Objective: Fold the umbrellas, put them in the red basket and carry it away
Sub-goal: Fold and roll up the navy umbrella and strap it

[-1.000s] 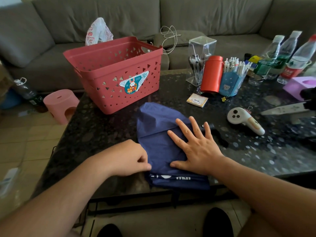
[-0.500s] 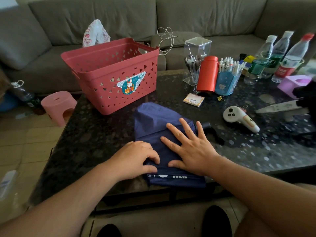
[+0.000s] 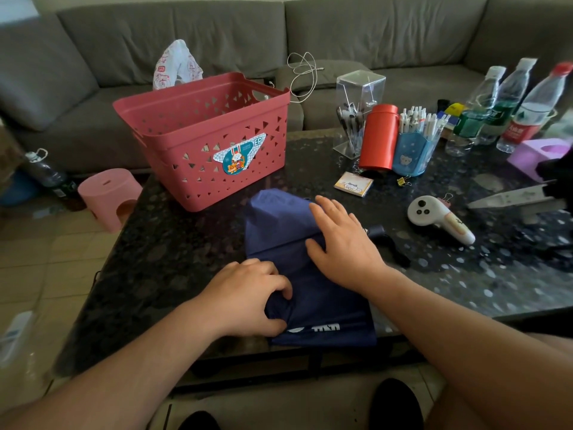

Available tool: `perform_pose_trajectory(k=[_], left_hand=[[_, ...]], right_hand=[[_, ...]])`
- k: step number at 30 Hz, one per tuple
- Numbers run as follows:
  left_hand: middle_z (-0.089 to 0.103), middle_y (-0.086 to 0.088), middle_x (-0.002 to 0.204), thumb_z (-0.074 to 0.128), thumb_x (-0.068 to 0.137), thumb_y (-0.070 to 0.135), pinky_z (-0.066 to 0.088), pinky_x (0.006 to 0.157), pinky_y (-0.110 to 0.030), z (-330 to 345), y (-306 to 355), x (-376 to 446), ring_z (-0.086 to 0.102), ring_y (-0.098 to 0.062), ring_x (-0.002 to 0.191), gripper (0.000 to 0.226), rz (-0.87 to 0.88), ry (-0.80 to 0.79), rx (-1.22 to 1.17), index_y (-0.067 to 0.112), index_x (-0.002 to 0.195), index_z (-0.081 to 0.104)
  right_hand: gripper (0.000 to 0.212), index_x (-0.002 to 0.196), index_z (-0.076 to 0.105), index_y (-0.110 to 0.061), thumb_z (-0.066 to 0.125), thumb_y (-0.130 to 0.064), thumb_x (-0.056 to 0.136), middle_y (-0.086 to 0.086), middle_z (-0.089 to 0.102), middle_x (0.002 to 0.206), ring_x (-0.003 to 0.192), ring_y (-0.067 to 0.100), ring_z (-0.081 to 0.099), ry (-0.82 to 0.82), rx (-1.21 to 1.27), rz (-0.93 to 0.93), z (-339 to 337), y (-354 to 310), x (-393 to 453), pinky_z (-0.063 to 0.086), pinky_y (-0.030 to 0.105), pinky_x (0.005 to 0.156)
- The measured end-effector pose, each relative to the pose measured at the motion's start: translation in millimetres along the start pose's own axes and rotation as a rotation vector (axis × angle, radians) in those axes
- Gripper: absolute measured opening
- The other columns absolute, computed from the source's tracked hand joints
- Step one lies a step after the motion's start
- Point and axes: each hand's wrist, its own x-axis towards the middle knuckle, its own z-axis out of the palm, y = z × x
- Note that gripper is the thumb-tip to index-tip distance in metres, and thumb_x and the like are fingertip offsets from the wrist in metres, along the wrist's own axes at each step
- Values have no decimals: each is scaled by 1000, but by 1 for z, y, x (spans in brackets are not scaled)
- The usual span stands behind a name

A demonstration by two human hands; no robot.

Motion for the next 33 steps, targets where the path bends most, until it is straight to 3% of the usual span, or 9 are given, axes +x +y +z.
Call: perform_pose_trajectory(k=[5, 9, 11, 14, 17, 20, 24, 30, 33], left_hand=[[63, 24, 108, 61, 68, 74, 49, 93, -30, -7, -5, 5, 56, 3, 102, 54, -6, -19, -171, 47, 114, 68], [75, 13, 83, 72, 81, 49, 54, 79, -30, -16, -37, 24, 68, -4, 79, 21, -328, 412, -636, 29, 83, 76], [74, 10, 90, 72, 90, 40, 55, 85, -34, -13, -55, 38, 68, -12, 88, 11, -576, 507, -742, 29, 89, 75], [74, 6, 105, 70, 98, 38, 53, 102, -40, -7, -62, 58, 67, -20, 109, 14, -761, 389, -1114, 25, 100, 74], [70, 8, 105, 70, 101, 26, 46, 94, -30, -19, -49, 67, 62, -13, 101, 9, -775, 406, -1349, 21, 108, 73], [65, 5, 115, 72, 100, 25, 44, 96, -32, -30, -48, 75, 59, -14, 104, 31, -816, 442, -1494, 21, 131, 69], [72, 3, 118, 78, 94, 29, 54, 102, -40, -31, -51, 81, 67, -20, 106, 29, -879, 438, -1570, 25, 123, 72], [69, 0, 127, 82, 89, 10, 56, 89, -31, -31, -54, 79, 66, -15, 111, 39, -826, 884, -1693, 27, 120, 66], [66, 4, 127, 75, 95, 9, 55, 87, -30, -35, -43, 75, 65, -12, 111, 42, -776, 931, -1775, 31, 129, 64]], right_hand=[[79, 164, 5, -37, 21, -76, 98, 2, 7, 174, 158, 41, 5, -72, -172, 179, 30, 15, -13, 10, 63, 125], [77, 163, 8, -42, 14, -79, 96, 1, 13, 173, 157, 42, 11, -75, -199, 172, 32, 18, -15, 10, 63, 125], [76, 163, 10, -42, 14, -79, 96, 2, 15, 172, 156, 42, 14, -74, -209, 174, 33, 18, -14, 10, 63, 125], [77, 163, 9, -42, 13, -78, 96, 1, 14, 172, 155, 41, 14, -80, -213, 175, 33, 18, -14, 9, 63, 125], [76, 163, 10, -42, 13, -78, 96, 2, 14, 172, 155, 41, 15, -86, -209, 175, 32, 18, -13, 9, 63, 125], [75, 162, 11, -43, 13, -78, 96, 2, 14, 172, 155, 41, 15, -82, -209, 167, 32, 18, -14, 9, 64, 125], [75, 162, 11, -44, 12, -79, 96, 1, 13, 172, 156, 41, 14, -84, -199, 164, 31, 18, -14, 8, 64, 124], [75, 162, 11, -44, 13, -79, 96, 1, 14, 172, 155, 40, 15, -72, -191, 154, 32, 19, -14, 9, 64, 125], [75, 161, 13, -44, 15, -79, 95, 1, 13, 173, 155, 41, 16, -67, -185, 151, 32, 18, -14, 10, 64, 124]])
